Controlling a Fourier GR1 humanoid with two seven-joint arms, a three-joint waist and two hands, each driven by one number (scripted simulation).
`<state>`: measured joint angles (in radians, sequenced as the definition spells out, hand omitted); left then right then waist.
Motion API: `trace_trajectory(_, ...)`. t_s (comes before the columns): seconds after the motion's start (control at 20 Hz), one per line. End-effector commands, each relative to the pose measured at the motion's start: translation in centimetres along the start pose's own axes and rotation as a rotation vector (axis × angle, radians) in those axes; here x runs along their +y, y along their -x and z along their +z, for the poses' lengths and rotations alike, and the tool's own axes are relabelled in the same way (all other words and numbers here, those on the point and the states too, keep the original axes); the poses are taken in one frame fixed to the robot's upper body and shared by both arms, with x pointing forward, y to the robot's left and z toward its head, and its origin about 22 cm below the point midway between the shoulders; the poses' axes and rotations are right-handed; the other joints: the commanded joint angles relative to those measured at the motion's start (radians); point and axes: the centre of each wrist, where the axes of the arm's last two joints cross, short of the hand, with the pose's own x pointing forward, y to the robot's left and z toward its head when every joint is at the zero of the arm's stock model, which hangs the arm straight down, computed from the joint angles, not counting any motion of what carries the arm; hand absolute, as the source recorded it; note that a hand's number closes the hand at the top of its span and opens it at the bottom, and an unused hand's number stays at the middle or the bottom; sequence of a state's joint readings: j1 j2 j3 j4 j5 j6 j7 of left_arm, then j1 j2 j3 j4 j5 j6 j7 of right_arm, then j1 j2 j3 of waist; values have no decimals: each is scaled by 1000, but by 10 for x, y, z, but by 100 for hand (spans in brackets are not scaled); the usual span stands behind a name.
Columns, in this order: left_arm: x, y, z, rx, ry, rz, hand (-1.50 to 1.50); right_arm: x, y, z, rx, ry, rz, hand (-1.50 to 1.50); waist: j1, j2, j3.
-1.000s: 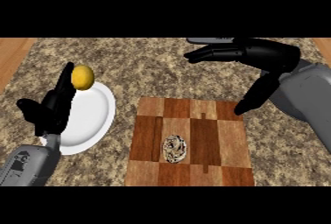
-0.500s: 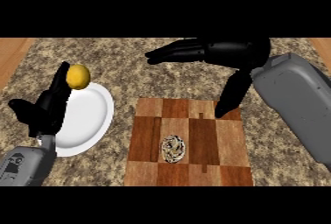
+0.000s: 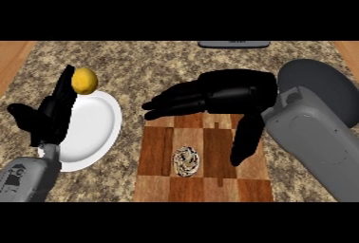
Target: Pick the cupcake from the cutting board and place it in the pan
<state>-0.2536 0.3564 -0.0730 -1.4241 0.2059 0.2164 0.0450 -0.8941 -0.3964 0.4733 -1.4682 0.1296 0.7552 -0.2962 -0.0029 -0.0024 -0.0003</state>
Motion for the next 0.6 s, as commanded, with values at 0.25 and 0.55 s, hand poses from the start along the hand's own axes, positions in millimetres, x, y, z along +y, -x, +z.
trace_trajectory(0.25,-11,15,-9,5,5,9,0,49,8,-15,104,-70,2,-150,1,5,0)
trace_trajectory(0.55,-9,-4,0,1,0,1,0,47,5,-16,189,-83,52,-150,3,2,0)
